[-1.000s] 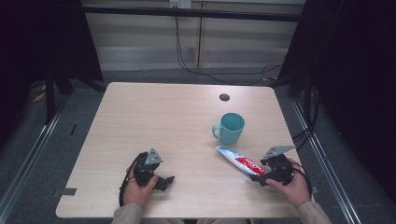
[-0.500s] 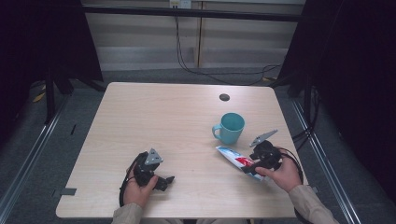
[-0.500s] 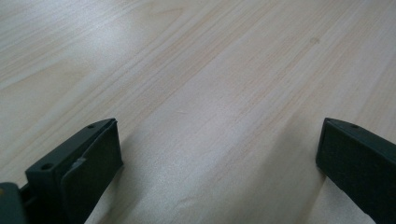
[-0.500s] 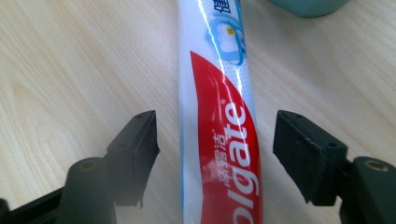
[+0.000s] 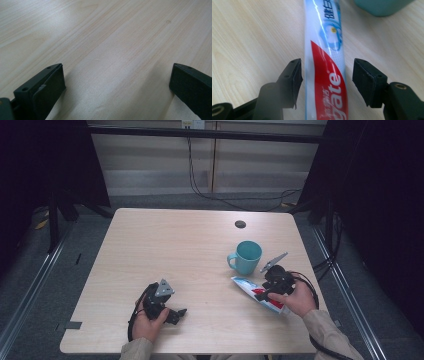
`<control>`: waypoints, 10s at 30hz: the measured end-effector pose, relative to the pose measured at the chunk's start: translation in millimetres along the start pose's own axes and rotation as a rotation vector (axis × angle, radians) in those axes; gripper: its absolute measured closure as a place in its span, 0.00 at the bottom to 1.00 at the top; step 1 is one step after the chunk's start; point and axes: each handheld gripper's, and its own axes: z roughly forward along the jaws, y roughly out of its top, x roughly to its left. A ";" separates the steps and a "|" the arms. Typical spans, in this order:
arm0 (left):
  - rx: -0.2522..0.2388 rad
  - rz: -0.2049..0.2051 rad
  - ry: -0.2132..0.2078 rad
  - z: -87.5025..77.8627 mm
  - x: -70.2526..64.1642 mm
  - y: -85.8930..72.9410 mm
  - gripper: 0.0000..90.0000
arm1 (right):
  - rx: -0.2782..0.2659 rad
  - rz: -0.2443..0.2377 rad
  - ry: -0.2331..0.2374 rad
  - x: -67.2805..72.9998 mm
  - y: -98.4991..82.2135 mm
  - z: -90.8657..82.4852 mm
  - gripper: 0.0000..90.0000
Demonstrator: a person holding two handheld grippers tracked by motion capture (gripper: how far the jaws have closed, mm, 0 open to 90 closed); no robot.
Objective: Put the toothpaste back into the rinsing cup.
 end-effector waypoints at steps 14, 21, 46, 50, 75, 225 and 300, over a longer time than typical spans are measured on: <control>0.000 0.000 0.000 0.0 0.0 0.0 0.00 | 0.098 -0.024 -0.010 3.5 8.6 22.0 0.53; 0.000 0.000 0.000 0.0 0.0 0.0 0.00 | 0.146 -0.053 -0.039 8.4 15.1 24.4 0.55; 0.000 0.000 0.000 0.0 0.0 0.0 0.00 | 0.202 -0.034 -0.012 7.3 23.1 21.6 0.82; 0.000 0.000 0.000 0.0 0.0 0.0 0.00 | 0.158 -0.020 -0.014 6.2 18.6 16.1 0.82; 0.000 0.000 0.000 0.0 0.0 0.0 0.00 | -0.133 -0.030 -0.007 9.4 35.0 -63.6 0.82; -0.005 -0.006 0.001 0.3 -0.4 0.0 0.00 | -0.804 0.181 -0.134 -46.7 109.6 -71.3 0.81; 0.000 0.000 0.001 0.0 -0.1 0.0 0.00 | -0.804 0.191 -0.149 -43.8 75.1 -13.8 0.77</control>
